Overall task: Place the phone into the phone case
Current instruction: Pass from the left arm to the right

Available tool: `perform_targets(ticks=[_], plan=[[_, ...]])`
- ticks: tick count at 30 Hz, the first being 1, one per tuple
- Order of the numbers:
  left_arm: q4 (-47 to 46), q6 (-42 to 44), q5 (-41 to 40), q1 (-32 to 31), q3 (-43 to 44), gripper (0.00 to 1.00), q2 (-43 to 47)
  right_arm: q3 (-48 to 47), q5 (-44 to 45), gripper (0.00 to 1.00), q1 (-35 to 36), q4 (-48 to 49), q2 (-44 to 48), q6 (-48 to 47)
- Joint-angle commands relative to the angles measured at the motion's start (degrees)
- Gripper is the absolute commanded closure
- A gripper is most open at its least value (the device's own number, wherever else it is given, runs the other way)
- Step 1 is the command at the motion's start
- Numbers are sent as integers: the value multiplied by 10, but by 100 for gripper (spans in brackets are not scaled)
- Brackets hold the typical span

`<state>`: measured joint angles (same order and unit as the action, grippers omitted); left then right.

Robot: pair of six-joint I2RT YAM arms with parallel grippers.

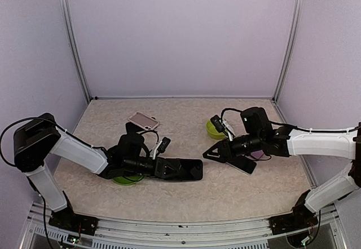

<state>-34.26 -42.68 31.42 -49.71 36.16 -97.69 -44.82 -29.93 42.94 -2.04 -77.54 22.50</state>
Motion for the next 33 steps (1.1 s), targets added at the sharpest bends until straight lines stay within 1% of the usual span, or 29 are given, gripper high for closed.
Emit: perform_targets(ticks=[1,2,3,7,9,10,13,19,23,28,33], plan=[[-27,21,34,4,20,100,4,-10,36,50,31,-19,9,-67],[-25,23,38,5,21,100,6,-12,62,45,45,-24,9,-84],[-22,26,43,5,23,100,7,-13,83,43,60,-28,8,-103],[-7,39,59,5,33,100,14,-19,168,23,121,-40,-2,-176],[5,47,70,4,40,100,18,-20,210,16,151,-41,-8,-213],[10,50,77,4,43,100,20,-20,231,10,164,-40,-10,-230],[21,57,81,4,46,100,26,-17,291,1,202,-31,-13,-285],[27,64,91,3,44,100,38,-17,395,0,246,-7,-16,-336],[35,70,91,3,45,100,45,-26,434,0,260,-5,-26,-353],[41,72,93,2,50,100,48,-34,445,0,271,-7,-40,-372],[51,73,90,-2,57,100,46,-49,433,0,279,-10,-55,-377]])
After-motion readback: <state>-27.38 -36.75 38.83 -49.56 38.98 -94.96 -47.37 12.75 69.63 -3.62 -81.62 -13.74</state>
